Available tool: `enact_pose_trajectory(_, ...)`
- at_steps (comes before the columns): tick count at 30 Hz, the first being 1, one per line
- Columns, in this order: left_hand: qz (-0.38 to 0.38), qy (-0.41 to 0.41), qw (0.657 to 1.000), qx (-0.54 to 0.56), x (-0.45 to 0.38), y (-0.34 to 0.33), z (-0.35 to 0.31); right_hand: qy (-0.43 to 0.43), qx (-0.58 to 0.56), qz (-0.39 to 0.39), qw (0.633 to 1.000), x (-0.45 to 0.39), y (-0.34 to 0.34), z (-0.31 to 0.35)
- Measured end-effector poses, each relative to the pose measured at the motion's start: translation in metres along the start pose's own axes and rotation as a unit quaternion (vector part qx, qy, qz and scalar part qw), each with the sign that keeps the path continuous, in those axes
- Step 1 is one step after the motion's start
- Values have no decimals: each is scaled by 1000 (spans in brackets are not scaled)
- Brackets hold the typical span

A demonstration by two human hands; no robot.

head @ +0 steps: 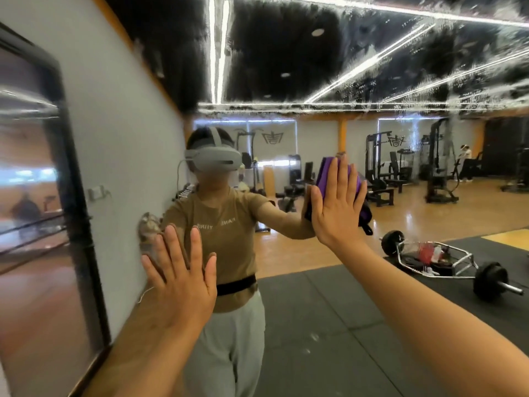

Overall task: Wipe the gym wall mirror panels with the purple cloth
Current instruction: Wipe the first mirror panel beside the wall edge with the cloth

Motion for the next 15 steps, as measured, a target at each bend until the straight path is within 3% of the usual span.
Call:
enact_pose_trajectory(9, 2, 1, 1000, 15, -1, 4, -1, 61, 4, 0, 998, 94, -31, -22)
enact_pose_trajectory(15, 43, 19, 999, 23, -3, 8, 0, 111, 20, 26, 993, 86, -25, -26)
Point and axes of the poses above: each hand's wrist, its own x-axis away from the middle knuckle, its own y-axis out of the back of the hand, z = x × y, the point moved 3 cm from there along -x, towards the middle knuckle, and after that the axes turned 4 degrees about -x, right-handed, at the moved point
